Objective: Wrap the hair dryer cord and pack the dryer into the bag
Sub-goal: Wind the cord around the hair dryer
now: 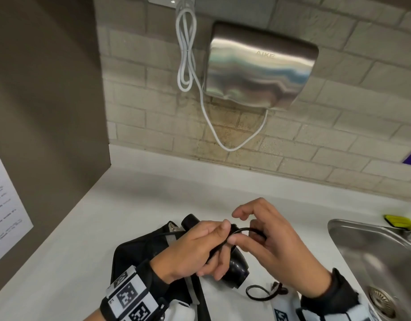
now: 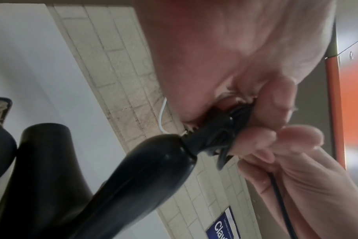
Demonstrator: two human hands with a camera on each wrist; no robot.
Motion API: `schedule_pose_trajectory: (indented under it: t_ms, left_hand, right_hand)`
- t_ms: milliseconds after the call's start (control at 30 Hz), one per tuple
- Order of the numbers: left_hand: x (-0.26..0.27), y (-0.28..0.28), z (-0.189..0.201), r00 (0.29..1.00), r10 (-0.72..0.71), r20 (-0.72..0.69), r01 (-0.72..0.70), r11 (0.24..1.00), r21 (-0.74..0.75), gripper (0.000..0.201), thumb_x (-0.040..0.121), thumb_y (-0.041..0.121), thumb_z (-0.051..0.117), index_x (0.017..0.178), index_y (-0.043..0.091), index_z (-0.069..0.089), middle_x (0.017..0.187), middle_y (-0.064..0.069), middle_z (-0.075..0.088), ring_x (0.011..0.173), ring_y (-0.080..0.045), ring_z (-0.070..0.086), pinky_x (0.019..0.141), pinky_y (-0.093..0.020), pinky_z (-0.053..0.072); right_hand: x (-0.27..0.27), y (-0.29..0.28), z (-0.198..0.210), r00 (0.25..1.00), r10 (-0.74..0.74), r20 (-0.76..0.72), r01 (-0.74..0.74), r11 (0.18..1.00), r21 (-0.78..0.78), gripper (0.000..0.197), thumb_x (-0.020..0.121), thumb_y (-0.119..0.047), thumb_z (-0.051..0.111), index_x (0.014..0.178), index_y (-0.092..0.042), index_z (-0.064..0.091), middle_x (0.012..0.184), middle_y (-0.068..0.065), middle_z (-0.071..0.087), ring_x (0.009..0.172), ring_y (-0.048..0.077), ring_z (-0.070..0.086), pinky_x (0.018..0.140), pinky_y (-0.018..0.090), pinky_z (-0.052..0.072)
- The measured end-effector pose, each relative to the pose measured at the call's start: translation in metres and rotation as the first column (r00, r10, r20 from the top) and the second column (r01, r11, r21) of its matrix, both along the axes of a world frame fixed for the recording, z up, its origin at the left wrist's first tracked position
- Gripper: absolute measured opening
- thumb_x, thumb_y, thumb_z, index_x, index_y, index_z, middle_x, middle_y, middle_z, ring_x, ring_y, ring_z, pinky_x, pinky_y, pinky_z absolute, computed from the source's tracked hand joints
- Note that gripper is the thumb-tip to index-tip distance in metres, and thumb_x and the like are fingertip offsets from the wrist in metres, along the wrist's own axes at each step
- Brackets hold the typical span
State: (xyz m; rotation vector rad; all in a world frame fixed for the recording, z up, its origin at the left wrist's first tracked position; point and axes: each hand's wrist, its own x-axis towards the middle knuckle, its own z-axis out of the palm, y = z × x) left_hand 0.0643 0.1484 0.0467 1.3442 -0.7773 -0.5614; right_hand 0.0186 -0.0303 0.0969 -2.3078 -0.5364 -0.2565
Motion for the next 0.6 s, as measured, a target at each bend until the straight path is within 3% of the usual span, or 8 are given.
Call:
schedule_pose_trajectory:
  t_ms: [133,233,333,433,500,600]
  left_hand:
    - [0.003,0.001,-0.004,1.000,-0.020,0.008,0.020,1.000,0.020,0.047,0.099,0.055,0.033,0.074,0.024,0.058,0.045,0.001,0.057,0.028,-0.012,0.031,0.036,-0.025,0.024]
    - [0.006,-0.001,-0.009,0.999,-0.012,-0.046,0.013,1.000,0.010,0.049,0.091,0.061,0.039,0.073,0.021,0.062,0.040,0.005,0.055,0.026,-0.007,0.030,0.031,-0.017,0.025]
    - [0.009,-0.003,-0.013,0.997,-0.022,-0.071,0.020,1.000,-0.024,0.054,0.083,0.072,0.047,0.070,0.021,0.059,0.039,0.006,0.055,0.025,-0.006,0.032,0.030,-0.017,0.024]
    - [0.010,-0.003,-0.015,0.992,-0.030,-0.123,0.017,0.994,-0.108,0.053,0.085,0.067,0.052,0.067,0.018,0.056,0.038,0.004,0.054,0.026,-0.004,0.038,0.038,-0.035,0.019]
    - [0.011,-0.002,-0.017,0.982,-0.057,-0.182,0.025,0.984,-0.176,0.051,0.088,0.060,0.054,0.065,0.015,0.055,0.038,0.002,0.055,0.026,-0.004,0.041,0.041,-0.044,0.010]
    - [0.012,-0.002,-0.018,0.974,-0.072,-0.215,0.026,0.977,-0.210,0.050,0.092,0.054,0.052,0.064,0.013,0.052,0.041,-0.001,0.057,0.027,-0.008,0.039,0.044,-0.050,0.015]
  right_hand:
    - [0.004,-0.002,-0.005,0.980,0.115,-0.160,-0.113,0.993,0.017,0.024,0.090,-0.036,0.061,0.114,-0.031,0.060,0.103,-0.005,0.049,0.066,0.013,0.058,0.063,0.016,0.047]
    - [0.005,-0.004,-0.004,0.976,0.131,-0.176,-0.127,0.991,0.031,0.023,0.091,-0.038,0.057,0.112,-0.033,0.063,0.101,-0.003,0.053,0.070,0.014,0.060,0.065,0.023,0.049]
    - [0.006,-0.005,-0.006,0.980,0.102,-0.173,-0.102,0.995,0.010,0.023,0.091,-0.042,0.056,0.111,-0.033,0.065,0.100,-0.005,0.057,0.082,0.021,0.063,0.073,0.032,0.054]
    - [0.009,-0.008,-0.006,0.990,0.055,-0.127,-0.065,0.995,-0.077,0.023,0.091,-0.046,0.054,0.100,-0.030,0.068,0.090,-0.008,0.064,0.082,0.015,0.063,0.072,0.023,0.050]
    - [0.009,-0.007,-0.010,0.989,0.055,-0.137,-0.065,0.995,-0.073,0.021,0.094,-0.042,0.051,0.089,-0.028,0.065,0.075,-0.012,0.063,0.069,0.009,0.059,0.063,0.020,0.046]
    - [0.007,0.000,-0.020,0.991,0.069,-0.118,-0.079,0.994,-0.081,0.023,0.100,-0.037,0.040,0.085,-0.023,0.052,0.067,-0.012,0.057,0.059,0.009,0.051,0.057,0.021,0.042]
